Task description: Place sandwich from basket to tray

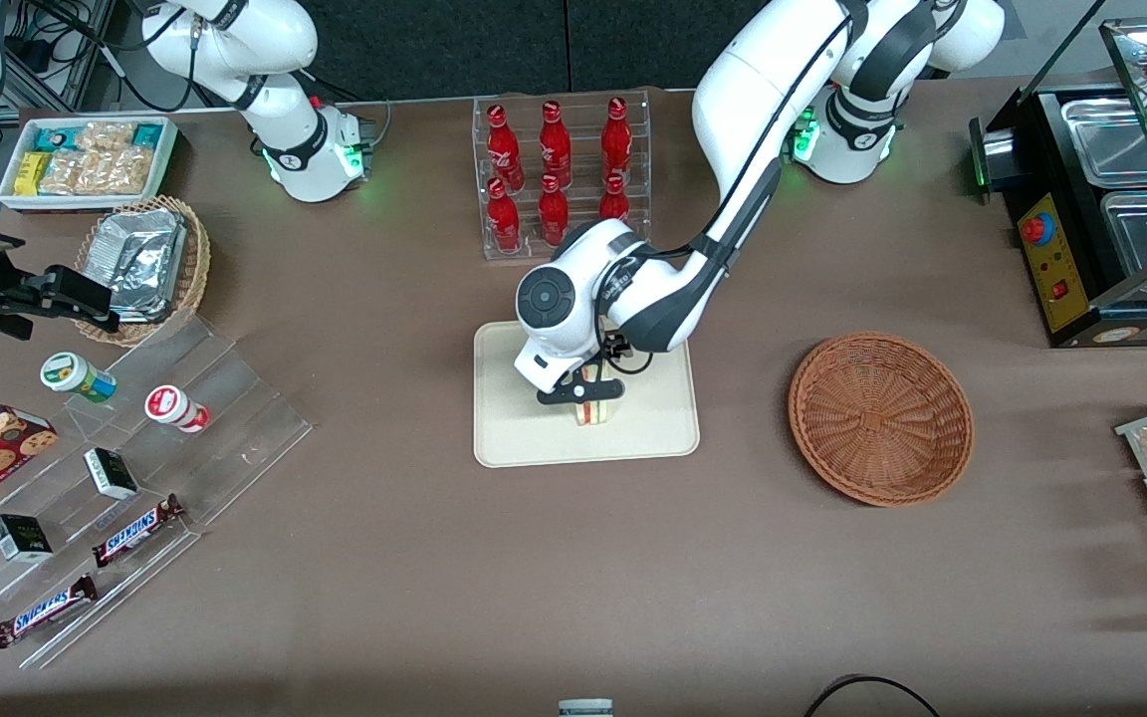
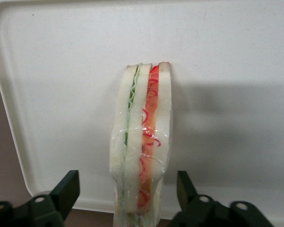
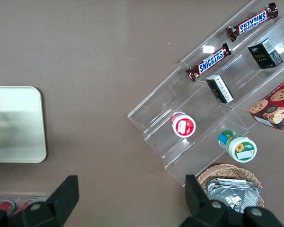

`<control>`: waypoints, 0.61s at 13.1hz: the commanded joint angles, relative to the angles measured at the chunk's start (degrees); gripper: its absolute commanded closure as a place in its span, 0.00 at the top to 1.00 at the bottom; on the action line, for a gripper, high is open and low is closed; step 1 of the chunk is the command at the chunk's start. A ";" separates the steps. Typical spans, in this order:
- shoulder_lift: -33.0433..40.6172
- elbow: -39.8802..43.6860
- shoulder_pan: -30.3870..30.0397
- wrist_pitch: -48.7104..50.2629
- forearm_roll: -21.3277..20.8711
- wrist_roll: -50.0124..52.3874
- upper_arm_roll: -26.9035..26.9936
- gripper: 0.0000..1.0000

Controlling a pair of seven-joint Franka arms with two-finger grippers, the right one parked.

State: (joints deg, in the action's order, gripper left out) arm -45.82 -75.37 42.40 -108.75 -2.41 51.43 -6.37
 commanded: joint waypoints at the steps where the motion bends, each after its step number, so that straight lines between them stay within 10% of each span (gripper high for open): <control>1: 1.16 1.46 0.85 1.17 -0.84 2.70 0.74 1.00; 8: 10.04 0.15 -4.85 9.78 0.30 2.01 0.83 1.00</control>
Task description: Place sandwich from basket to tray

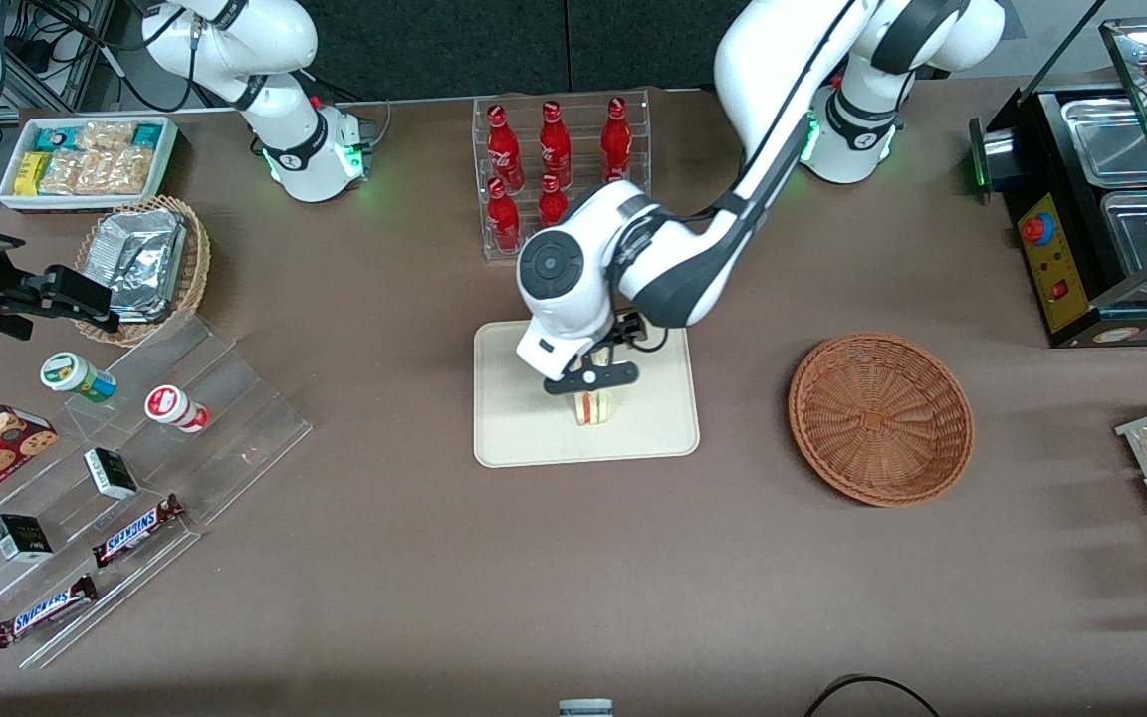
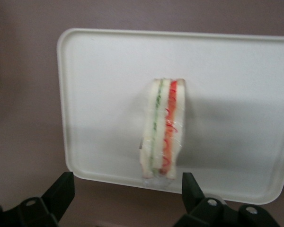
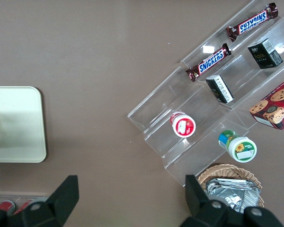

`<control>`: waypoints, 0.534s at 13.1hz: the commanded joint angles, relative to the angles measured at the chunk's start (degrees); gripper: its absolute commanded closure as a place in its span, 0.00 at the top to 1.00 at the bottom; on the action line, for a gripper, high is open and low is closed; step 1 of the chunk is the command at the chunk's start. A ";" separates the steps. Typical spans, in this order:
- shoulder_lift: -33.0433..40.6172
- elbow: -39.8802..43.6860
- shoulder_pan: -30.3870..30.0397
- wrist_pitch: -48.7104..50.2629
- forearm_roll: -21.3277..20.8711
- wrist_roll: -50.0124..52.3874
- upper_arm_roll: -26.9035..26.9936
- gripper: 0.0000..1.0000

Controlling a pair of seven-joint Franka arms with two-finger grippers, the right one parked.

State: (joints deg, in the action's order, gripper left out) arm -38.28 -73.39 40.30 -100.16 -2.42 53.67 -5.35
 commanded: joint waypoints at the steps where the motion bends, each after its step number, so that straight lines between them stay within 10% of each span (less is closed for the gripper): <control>1: 3.99 -3.07 -4.42 1.11 0.57 -0.32 -0.28 1.00; 7: 12.78 -11.59 -16.02 1.72 6.89 -15.86 -0.28 1.00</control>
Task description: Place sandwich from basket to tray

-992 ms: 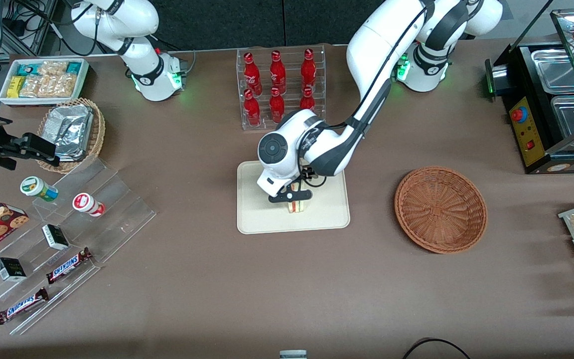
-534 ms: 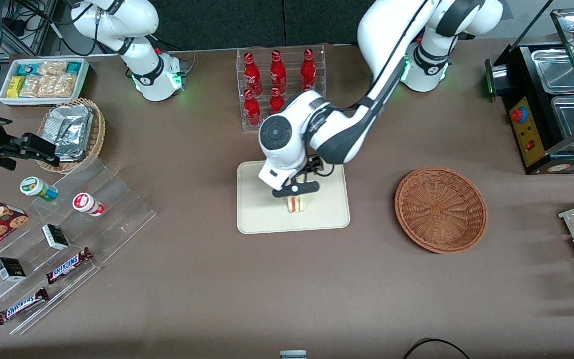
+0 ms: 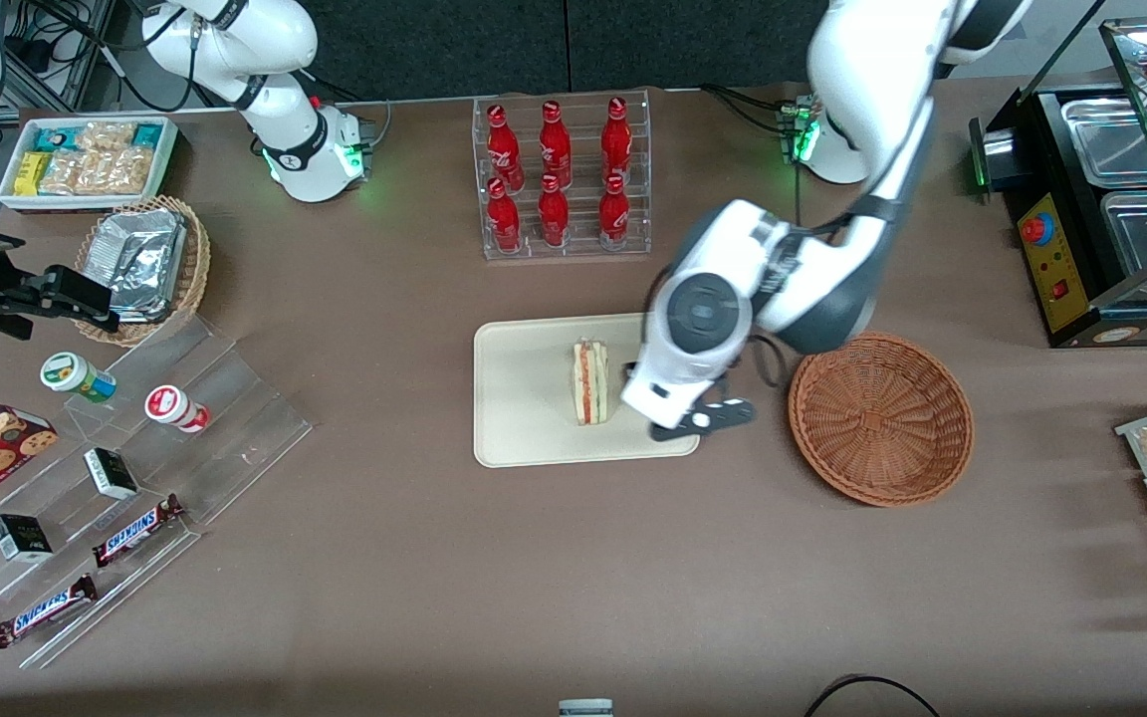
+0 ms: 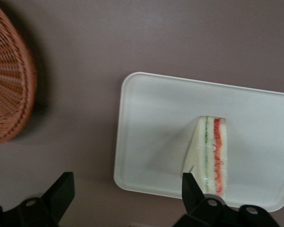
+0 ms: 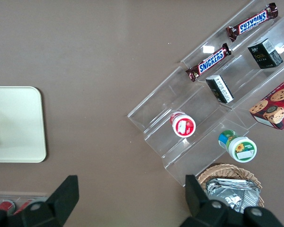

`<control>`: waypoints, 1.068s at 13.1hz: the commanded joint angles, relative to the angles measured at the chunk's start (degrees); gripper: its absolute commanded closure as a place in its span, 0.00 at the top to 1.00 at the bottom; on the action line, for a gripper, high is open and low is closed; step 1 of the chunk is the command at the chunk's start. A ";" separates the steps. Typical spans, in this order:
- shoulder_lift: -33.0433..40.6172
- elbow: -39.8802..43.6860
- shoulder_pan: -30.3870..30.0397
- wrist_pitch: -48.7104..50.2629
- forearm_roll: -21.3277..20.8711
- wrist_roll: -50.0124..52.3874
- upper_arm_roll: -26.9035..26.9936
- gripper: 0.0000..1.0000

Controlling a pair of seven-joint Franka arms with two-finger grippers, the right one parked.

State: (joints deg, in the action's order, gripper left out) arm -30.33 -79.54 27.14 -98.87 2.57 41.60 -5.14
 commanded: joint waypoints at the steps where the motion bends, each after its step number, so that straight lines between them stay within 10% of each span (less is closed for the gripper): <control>1: 5.88 -6.23 -4.37 0.87 2.96 -6.33 -0.49 1.00; 14: 26.45 -13.01 -22.39 14.93 3.06 -31.32 -0.13 1.00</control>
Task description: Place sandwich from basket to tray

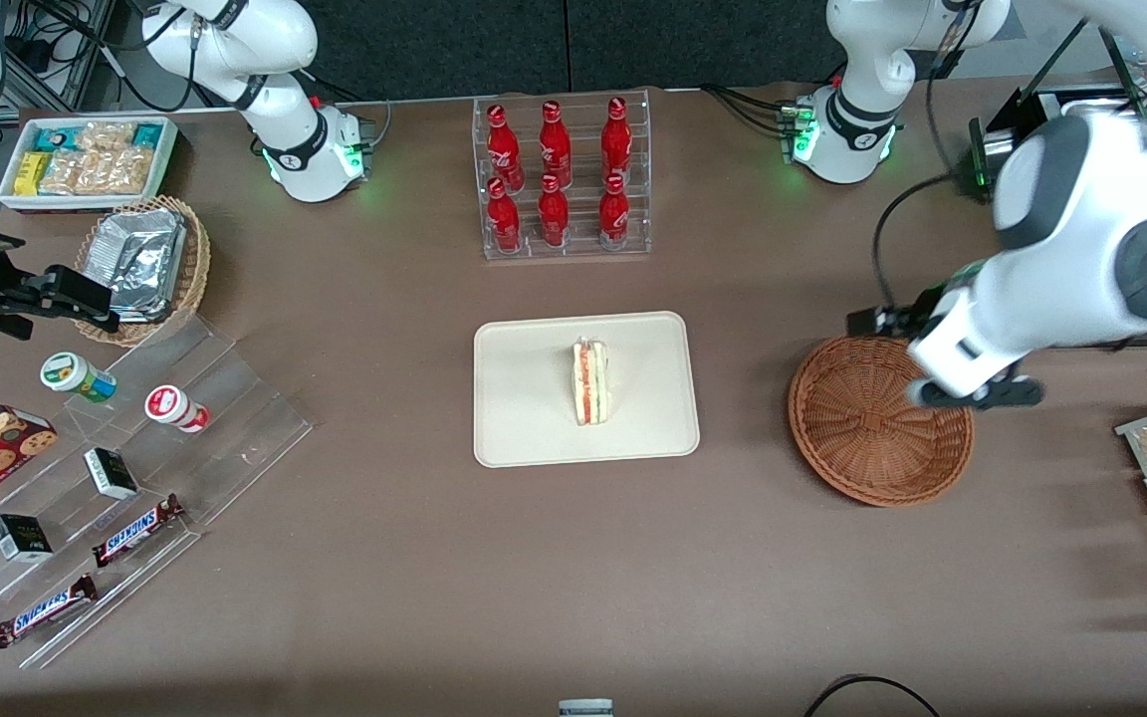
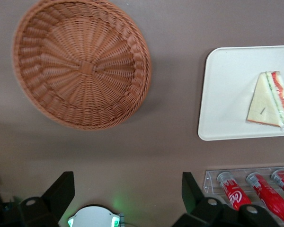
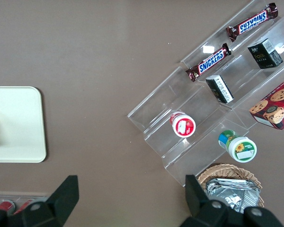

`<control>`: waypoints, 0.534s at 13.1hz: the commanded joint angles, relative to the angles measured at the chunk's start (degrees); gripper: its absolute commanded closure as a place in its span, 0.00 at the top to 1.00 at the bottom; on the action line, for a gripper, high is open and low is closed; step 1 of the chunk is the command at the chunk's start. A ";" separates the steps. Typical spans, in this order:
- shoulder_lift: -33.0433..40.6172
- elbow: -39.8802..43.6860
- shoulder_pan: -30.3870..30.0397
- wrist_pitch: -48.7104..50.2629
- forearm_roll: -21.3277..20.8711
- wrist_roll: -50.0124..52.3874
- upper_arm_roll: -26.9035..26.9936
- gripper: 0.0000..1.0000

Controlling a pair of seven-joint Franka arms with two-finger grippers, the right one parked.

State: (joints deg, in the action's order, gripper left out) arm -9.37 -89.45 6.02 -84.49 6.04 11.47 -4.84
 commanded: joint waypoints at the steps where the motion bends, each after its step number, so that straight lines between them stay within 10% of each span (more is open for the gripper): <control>1: 6.72 -3.10 -2.23 2.30 -1.72 -1.27 -0.52 1.00; 7: 11.74 -2.48 -5.32 7.66 -7.26 -6.08 0.79 1.00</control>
State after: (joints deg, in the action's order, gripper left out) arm -0.05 -90.72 1.07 -78.52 1.04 8.55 -4.49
